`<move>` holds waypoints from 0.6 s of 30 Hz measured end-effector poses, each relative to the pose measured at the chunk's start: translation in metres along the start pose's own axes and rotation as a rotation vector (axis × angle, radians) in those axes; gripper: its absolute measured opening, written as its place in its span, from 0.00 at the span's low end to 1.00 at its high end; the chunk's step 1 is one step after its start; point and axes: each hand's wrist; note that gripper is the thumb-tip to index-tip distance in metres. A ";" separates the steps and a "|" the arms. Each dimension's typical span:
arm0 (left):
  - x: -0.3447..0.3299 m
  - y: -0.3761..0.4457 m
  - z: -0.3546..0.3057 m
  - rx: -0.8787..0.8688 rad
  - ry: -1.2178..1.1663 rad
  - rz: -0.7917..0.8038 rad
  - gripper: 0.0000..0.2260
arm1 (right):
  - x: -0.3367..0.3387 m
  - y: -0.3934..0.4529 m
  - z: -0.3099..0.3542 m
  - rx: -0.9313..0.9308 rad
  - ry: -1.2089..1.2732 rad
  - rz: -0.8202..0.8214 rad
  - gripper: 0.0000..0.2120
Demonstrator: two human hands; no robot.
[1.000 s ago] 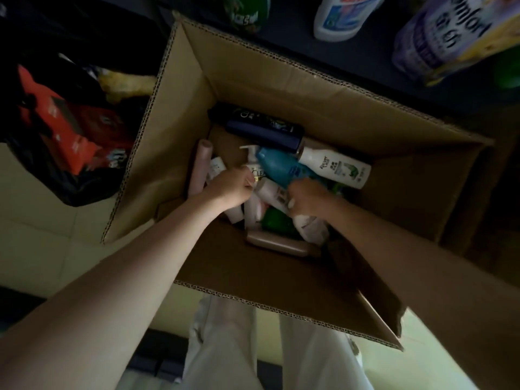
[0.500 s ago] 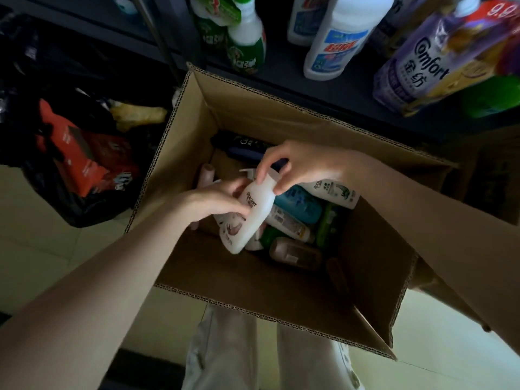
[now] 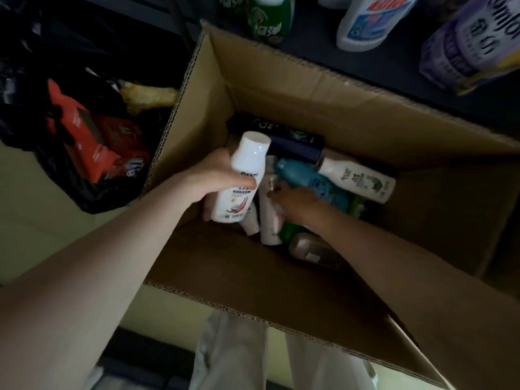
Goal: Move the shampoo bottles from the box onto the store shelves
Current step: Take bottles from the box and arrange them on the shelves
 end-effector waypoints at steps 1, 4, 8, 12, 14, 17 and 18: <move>0.000 0.001 0.000 0.002 0.013 0.003 0.20 | -0.002 0.003 0.008 -0.043 -0.062 -0.025 0.22; 0.000 -0.004 0.001 0.003 0.032 0.010 0.21 | -0.005 0.004 0.017 -0.103 -0.207 -0.063 0.21; 0.004 -0.026 -0.012 -0.048 0.007 0.050 0.18 | 0.033 -0.040 0.007 -0.111 -0.224 -0.022 0.20; 0.015 -0.083 -0.054 -0.142 -0.028 0.029 0.16 | 0.121 -0.128 0.011 -0.130 -0.051 -0.033 0.31; 0.024 -0.121 -0.083 -0.181 -0.035 0.031 0.17 | 0.169 -0.179 0.024 -0.028 -0.013 -0.074 0.24; 0.045 -0.177 -0.128 -0.211 -0.034 0.073 0.15 | 0.243 -0.264 0.042 0.075 0.016 -0.159 0.14; 0.055 -0.196 -0.143 -0.228 -0.053 0.087 0.14 | 0.269 -0.296 0.049 0.087 0.047 -0.189 0.14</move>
Point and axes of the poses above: each hand's wrist, its own y-axis towards the middle knuckle, its own x-axis out of the back of the hand, z = x × y, and after that the axes turned 5 degrees about -y, right-handed
